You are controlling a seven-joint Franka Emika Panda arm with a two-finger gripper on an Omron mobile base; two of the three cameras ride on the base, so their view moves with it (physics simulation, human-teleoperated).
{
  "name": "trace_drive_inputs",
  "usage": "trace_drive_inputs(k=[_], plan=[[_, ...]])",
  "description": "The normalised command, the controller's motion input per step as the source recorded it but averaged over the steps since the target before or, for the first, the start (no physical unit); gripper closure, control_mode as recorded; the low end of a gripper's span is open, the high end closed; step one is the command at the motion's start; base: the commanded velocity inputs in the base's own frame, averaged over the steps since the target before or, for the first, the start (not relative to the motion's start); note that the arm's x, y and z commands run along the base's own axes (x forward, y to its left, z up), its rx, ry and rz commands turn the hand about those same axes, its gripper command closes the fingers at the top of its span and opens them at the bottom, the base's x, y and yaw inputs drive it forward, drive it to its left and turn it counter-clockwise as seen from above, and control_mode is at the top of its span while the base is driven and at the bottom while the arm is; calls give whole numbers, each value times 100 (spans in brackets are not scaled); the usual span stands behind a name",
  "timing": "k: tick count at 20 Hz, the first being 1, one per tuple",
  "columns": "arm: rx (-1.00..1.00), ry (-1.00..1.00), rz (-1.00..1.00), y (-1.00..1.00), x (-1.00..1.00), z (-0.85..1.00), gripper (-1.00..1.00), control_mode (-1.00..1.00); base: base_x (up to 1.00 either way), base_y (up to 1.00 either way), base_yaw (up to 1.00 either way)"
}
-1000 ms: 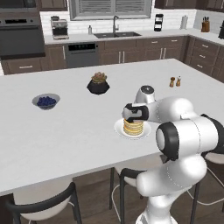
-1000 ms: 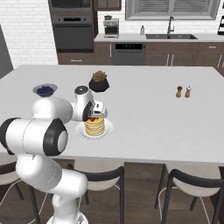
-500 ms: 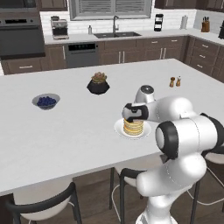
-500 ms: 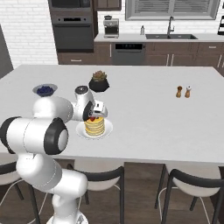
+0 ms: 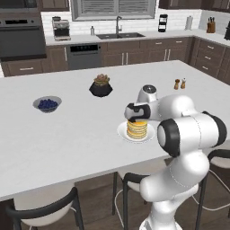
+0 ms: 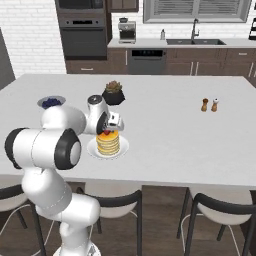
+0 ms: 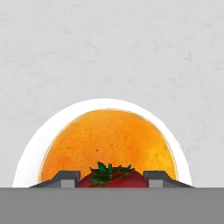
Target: Take the strawberry from the fridge and place it on top of the pancake, located on the dining counter.
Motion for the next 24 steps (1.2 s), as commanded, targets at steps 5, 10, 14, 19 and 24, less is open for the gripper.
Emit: trace_drive_inputs(k=[5,10,14,19,24], plan=[[0,0,0,0,5,-1,100,-100,0,0,0],[0,0,0,0,0,-12,100,-100,0,0,0],[0,0,0,0,0,-3,100,-100,0,0,0],[0,0,0,0,0,0,100,-100,0,0,0],[0,0,0,0,0,0,-100,-100,0,0,0]])
